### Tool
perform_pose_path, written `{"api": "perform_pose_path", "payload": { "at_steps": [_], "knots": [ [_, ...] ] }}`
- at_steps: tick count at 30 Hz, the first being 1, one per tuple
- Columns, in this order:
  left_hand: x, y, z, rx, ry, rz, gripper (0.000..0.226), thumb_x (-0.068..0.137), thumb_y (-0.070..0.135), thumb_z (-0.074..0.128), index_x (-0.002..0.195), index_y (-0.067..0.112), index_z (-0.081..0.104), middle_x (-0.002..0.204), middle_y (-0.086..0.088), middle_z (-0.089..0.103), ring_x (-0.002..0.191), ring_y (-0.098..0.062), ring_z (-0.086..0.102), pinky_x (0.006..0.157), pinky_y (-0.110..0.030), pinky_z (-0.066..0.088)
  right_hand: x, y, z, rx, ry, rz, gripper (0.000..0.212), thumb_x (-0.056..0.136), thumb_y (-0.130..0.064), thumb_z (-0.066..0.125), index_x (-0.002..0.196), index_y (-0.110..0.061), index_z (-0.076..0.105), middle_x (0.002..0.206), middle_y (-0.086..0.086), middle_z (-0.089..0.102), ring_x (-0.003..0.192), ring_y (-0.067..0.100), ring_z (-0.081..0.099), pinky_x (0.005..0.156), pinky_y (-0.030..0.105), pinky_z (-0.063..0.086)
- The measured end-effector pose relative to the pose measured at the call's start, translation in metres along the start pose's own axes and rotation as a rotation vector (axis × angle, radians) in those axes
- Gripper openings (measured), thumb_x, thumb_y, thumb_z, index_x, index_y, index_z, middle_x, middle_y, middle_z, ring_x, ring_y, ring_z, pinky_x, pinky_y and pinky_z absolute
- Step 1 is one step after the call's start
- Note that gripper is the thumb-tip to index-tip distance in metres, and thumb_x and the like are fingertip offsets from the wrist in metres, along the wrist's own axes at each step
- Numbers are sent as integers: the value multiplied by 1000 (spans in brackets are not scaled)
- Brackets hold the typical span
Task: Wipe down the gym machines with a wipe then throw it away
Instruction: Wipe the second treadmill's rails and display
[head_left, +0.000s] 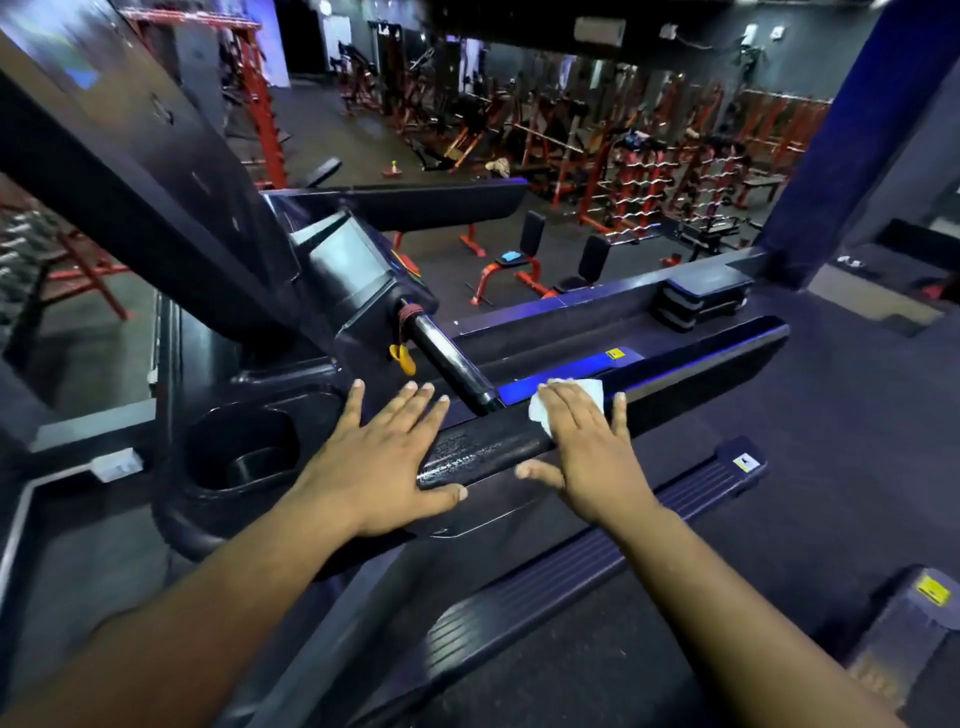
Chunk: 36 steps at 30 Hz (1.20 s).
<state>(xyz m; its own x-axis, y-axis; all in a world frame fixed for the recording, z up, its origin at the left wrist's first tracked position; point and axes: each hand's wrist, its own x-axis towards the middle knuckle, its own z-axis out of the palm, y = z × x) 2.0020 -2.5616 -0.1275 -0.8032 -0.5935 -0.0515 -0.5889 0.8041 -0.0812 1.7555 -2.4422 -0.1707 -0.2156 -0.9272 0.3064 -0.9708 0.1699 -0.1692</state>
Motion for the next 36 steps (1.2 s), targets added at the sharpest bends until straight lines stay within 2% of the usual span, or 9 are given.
{"api": "perform_pose_path", "payload": {
  "at_steps": [3,7,9,15,22,28,32,34,36],
  "knots": [
    [1,1,0,-11,-6,2,116,69,92,5,162,25,-13,170,3,-16,156,-10,-16,123,-60,-13,-9,-26,3,18,-13,29,131,64,-101,13,161,-14,19,169,2,14,157,17,2,121,61,-5],
    [1,3,-3,-11,-3,15,118,65,89,2,162,25,-11,171,2,-16,156,-10,-17,122,-61,-13,-31,-67,15,74,-16,-152,126,66,-94,36,162,-14,17,170,0,11,156,12,-6,122,63,-4],
    [0,3,-3,-21,7,25,116,66,88,1,162,25,-12,171,2,-16,155,-11,-18,121,-61,-16,-34,-53,15,15,3,-165,122,69,-94,35,162,-17,15,170,-3,11,156,9,-4,121,67,1],
    [5,11,0,-24,53,91,98,87,80,19,163,25,-11,171,0,-17,156,-14,-19,120,-63,-17,-24,5,9,148,63,284,117,75,-94,30,162,-24,-3,170,-7,-5,151,3,-21,119,65,-5],
    [36,46,-6,52,38,173,97,96,66,40,161,23,-17,170,-1,-21,155,-14,-22,120,-65,-14,-29,1,7,65,18,-80,113,75,-90,36,162,-22,13,170,-6,10,155,7,-4,120,65,-5],
    [80,77,-12,67,32,197,103,94,75,39,161,22,-17,170,-1,-20,156,-15,-18,121,-64,-11,1,104,-4,60,84,259,112,75,-93,33,162,-26,12,169,-4,12,156,12,-1,117,72,-1],
    [117,111,-15,65,39,189,104,93,77,38,161,22,-18,170,0,-20,156,-14,-19,121,-66,-12,-8,102,6,93,51,-13,122,70,-93,39,163,-19,10,170,0,10,156,14,-6,120,61,-11],
    [132,123,-15,49,38,184,105,92,78,39,161,23,-19,170,1,-19,156,-13,-18,121,-64,-11,-7,126,10,-6,84,-150,119,72,-88,48,162,-18,15,169,-1,15,156,13,0,120,65,-8],
    [143,130,-11,9,56,175,106,91,78,41,161,24,-18,171,2,-15,157,-13,-15,122,-62,-10,7,173,5,-19,140,-103,118,73,-91,42,161,-15,21,167,2,22,156,15,9,116,74,2]
  ]
}}
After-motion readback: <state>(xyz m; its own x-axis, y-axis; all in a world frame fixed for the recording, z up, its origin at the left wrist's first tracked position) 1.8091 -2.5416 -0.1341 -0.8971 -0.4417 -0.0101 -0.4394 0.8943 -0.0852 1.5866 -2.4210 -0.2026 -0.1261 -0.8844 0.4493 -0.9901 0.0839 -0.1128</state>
